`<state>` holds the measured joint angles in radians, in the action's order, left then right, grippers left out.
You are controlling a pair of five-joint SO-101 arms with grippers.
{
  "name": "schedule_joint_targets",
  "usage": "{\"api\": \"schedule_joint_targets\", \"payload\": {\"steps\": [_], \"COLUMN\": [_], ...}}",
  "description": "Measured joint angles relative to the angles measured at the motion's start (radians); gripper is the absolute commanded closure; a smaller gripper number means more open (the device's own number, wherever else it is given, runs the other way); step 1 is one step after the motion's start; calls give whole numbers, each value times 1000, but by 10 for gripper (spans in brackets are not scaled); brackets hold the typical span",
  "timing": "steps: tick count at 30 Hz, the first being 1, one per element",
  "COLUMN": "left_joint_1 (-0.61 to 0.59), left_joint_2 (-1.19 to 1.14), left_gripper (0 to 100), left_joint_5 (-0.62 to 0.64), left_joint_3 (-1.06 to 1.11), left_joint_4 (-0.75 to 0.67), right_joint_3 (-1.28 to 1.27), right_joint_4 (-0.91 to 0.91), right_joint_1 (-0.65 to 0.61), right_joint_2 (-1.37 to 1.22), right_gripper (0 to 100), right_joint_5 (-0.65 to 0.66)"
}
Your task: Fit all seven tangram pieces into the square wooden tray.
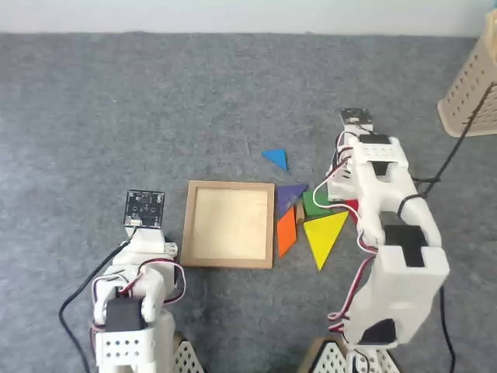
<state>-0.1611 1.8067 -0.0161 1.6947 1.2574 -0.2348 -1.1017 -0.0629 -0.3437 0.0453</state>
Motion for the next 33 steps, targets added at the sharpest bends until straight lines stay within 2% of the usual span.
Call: {"api": "schedule_joint_targets", "payload": {"steps": [8, 19, 26, 33], "left_joint_1": [0, 0, 0, 0], "left_joint_2": [0, 0, 0, 0], "left_gripper": [983, 983, 983, 983], "left_joint_5": [0, 0, 0, 0], "left_joint_3": [0, 0, 0, 0], "left_joint_4": [0, 0, 0, 0], "right_joint_3": [35, 61, 63, 63], "right_joint_4": [-9, -9, -11, -11], "right_joint_1": [0, -3, 2, 8], "right_joint_2": [-31, -57, -64, -61], "right_gripper": [676, 678, 779, 789], "right_joint_5": [-6, -213, -227, -229]}}
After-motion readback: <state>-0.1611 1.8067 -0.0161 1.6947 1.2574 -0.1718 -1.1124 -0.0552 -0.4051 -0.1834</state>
